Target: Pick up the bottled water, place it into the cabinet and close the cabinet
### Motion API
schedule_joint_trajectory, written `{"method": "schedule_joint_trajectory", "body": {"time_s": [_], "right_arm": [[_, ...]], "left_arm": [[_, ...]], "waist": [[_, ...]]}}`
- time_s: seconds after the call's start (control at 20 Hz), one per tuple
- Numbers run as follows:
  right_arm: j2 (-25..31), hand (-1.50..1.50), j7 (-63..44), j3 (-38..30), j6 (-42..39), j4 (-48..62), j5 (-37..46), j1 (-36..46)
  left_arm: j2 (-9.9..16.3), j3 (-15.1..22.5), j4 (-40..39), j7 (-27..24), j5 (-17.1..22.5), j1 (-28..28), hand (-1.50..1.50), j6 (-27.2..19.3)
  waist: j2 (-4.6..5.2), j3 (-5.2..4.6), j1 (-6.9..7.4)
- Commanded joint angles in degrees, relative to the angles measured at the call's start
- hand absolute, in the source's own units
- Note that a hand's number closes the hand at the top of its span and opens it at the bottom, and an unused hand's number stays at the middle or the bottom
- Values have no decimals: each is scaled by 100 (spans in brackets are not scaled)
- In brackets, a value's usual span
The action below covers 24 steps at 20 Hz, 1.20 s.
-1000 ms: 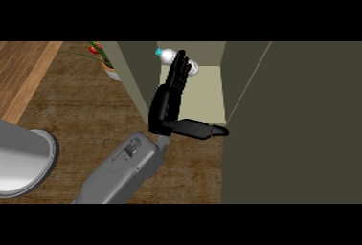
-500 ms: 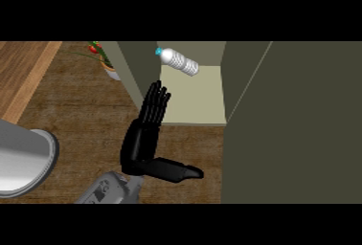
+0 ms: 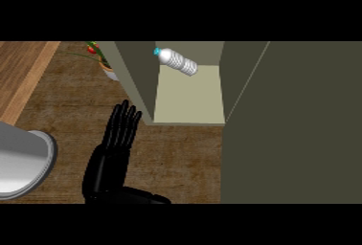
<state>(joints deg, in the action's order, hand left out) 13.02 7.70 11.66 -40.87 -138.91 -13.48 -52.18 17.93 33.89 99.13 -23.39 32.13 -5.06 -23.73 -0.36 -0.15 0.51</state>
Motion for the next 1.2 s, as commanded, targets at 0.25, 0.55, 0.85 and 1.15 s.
{"method": "schedule_joint_trajectory", "body": {"time_s": [0.25, 0.55, 0.85, 1.15], "right_arm": [[-173, 150, -919, 1441, 407, -1341, 1380, 261], [-522, 150, -1543, 2850, 773, -1288, 2370, 686], [-804, 150, -1998, 3193, 1044, -1014, 2586, 1710], [-1199, 150, -2659, 3409, 1264, -621, 2674, 2695]], "left_arm": [[473, -167, 678, -177, 111, 933, -150, 218], [738, -491, 928, -357, 226, 1319, -150, 435], [1027, -797, 1115, -406, 479, 1719, -150, 725], [1164, -981, 1236, -498, 572, 1875, -150, 916]], "waist": [[-21, -16, -18], [-29, -25, 26], [-47, -36, 143], [-43, -52, 219]]}}
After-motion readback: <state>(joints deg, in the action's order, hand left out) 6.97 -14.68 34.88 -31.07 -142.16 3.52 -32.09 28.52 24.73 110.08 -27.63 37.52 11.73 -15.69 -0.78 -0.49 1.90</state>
